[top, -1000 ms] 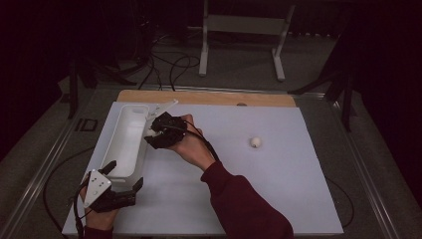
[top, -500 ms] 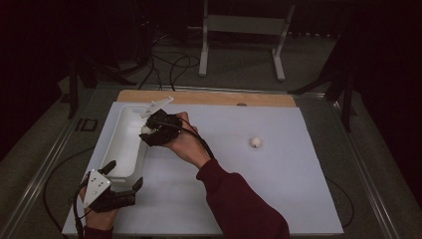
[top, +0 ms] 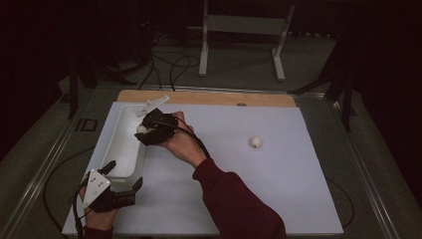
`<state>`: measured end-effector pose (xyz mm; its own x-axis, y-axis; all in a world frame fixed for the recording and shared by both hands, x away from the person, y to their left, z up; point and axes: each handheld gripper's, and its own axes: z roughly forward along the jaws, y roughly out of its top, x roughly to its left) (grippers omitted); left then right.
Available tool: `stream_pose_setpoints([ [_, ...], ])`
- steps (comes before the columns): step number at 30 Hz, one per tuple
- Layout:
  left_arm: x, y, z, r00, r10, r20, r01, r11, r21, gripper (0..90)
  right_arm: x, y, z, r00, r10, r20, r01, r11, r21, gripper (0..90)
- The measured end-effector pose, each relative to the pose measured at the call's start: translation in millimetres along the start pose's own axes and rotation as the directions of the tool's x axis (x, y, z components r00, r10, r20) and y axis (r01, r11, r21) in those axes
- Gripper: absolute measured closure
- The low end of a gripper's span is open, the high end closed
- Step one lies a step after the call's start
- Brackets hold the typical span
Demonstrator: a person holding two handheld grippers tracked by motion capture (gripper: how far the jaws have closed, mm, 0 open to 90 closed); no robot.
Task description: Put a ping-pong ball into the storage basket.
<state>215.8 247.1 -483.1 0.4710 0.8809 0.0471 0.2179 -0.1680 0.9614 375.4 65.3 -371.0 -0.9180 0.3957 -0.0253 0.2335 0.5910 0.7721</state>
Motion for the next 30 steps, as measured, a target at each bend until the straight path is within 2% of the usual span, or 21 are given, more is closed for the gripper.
stream_pose_setpoints([
  [30, 0.0, 0.1, -0.3, 1.0000, -0.001, 0.001, 0.001, 1.0000, -0.004, 0.2, 11.2, 8.2, 15.2, 0.9989, -0.021, -0.043, 0.021, 1.000, -0.005, 49.8],
])
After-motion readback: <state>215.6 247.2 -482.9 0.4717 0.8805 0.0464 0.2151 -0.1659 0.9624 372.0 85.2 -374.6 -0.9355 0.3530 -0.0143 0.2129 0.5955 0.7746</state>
